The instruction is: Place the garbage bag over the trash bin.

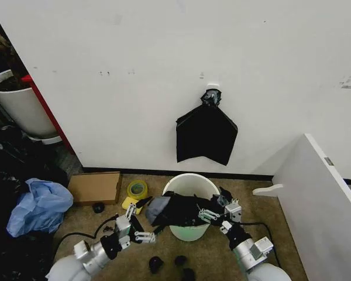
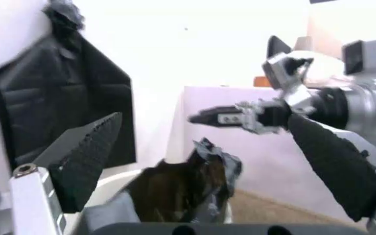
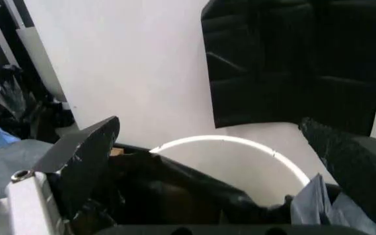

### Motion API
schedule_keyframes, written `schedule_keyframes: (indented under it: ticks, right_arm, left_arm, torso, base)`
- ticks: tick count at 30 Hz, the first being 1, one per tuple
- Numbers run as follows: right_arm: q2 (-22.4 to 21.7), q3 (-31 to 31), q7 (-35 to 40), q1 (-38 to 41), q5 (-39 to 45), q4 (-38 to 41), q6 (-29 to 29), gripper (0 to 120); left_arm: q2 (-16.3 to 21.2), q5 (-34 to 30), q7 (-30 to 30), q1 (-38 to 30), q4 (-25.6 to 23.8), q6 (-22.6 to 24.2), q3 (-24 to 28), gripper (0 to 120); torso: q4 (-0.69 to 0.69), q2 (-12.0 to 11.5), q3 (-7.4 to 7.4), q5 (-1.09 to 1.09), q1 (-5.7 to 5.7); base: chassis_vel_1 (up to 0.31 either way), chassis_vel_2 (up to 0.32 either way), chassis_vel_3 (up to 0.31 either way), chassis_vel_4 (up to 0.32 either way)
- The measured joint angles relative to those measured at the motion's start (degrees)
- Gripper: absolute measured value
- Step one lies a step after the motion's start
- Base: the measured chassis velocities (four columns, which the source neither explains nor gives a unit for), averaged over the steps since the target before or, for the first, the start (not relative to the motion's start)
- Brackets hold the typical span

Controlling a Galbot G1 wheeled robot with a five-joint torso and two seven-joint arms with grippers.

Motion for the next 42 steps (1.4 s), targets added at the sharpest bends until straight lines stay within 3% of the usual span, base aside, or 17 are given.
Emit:
schedule_keyframes:
  ticks: [3, 5, 10, 11, 15, 19, 23, 24, 27, 30, 31, 39, 42]
  right_arm:
    - [0.01, 0.78, 0.94, 0.16, 1.41, 0.63, -1.25, 100]
    - [-0.13, 1.11, 1.28, 0.54, 2.44, 0.98, -1.92, 100]
    - [-3.09, 3.22, 4.44, 4.1, 9.06, 4.6, -9.99, 100]
    - [-3.09, 3.22, 4.44, 4.1, 9.06, 4.6, -9.99, 100]
    - [-9.74, 4.56, 8.38, 10.11, 18.26, 6.77, -23.43, 100]
    - [-14.29, 3.84, 8.44, 16.69, 25.35, 4.1, -30.15, 100]
    - [-19.07, 0.41, 7.12, 29.35, 37.73, -2.31, -40.8, 100]
    - [-19.07, 0.41, 7.12, 29.35, 37.73, -2.31, -40.8, 100]
    - [-21.62, -6.27, 1.51, 40.22, 40.47, -9.82, -45.91, 100]
    - [-22.57, -14.54, -4.35, 49.13, 37.04, -16.44, -46.16, 100]
    - [-22.4, -19.83, -8.41, 53.74, 33.6, -20.1, -45.5, 100]
    - [-16.72, -34.41, -19.74, 66.29, 25.62, -33.63, -42.89, 100]
    - [-15.08, -36.4, -20.98, 68.0, 24.74, -36.14, -41.86, 99]
  left_arm:
    - [-0.62, 2.98, -9.01, 1.12, 0.06, -0.7, -1.45, 100]
    - [-0.98, 4.37, -11.87, 1.73, -0.04, -0.84, -1.78, 100]
    - [-3.93, 12.33, -28.86, 9.33, -5.4, 1.18, -2.89, 100]
    - [-3.93, 12.33, -28.86, 9.33, -5.4, 1.18, -2.89, 100]
    - [-5.56, 18.68, -42.21, 14.8, -9.95, 5.83, -2.8, 100]
    - [-6.3, 20.99, -47.78, 17.0, -12.03, 9.71, -2.88, 100]
    - [-8.62, 22.95, -49.17, 19.29, -12.58, 10.72, -2.96, 100]
    - [-8.62, 22.95, -49.17, 19.29, -12.58, 10.72, -2.96, 100]
    - [-10.45, 24.02, -49.16, 20.53, -12.57, 10.74, -2.37, 100]
    - [-11.4, 24.62, -49.0, 21.11, -12.57, 11.04, -2.05, 100]
    - [-11.72, 25.01, -48.85, 21.28, -12.57, 11.33, -2.03, 100]
    - [-12.11, 24.96, -48.15, 21.87, -12.77, 12.32, -2.43, 100]
    - [-12.26, 24.8, -48.03, 22.31, -12.92, 12.38, -2.5, 100]
  torso:
    - [-0.01, 0.0, 0.0, 0.01, -0.01]
    - [-0.01, 0.0, 0.0, 0.0, 0.0]
    - [0.01, 0.0, -0.01, -0.01, -0.01]
    - [0.01, 0.0, -0.01, -0.01, -0.01]
    - [0.01, 0.0, -0.01, 0.0, -0.01]
    - [0.0, 0.0, 0.0, 0.01, -0.01]
    - [0.03, 0.0, 0.0, -0.01, 0.0]
    - [0.03, 0.0, 0.0, -0.01, 0.0]
    - [0.0, 0.0, 0.0, 0.0, 0.0]
    - [0.02, 0.0, 0.0, 0.0, 0.0]
    - [0.02, 0.0, 0.0, -0.01, 0.01]
    - [0.02, 0.0, 0.01, -0.01, 0.01]
    - [0.01, 0.0, 0.0, -0.02, 0.01]
  base:
    - [0.0, 0.0, 0.0, 0.0]
    - [0.0, 0.0, 0.0, 0.0]
    - [0.0, 0.0, 0.0, 0.0]
    - [0.0, 0.0, 0.0, 0.0]
    - [0.0, 0.0, 0.0, 0.0]
    - [0.0, 0.0, 0.0, 0.0]
    - [0.0, 0.0, 0.0, 0.0]
    - [0.0, 0.0, 0.0, 0.0]
    - [0.0, 0.0, 0.0, 0.0]
    - [0.0, 0.0, 0.0, 0.0]
    - [0.0, 0.0, 0.0, 0.0]
    - [0.0, 0.0, 0.0, 0.0]
    - [0.0, 0.0, 0.0, 0.0]
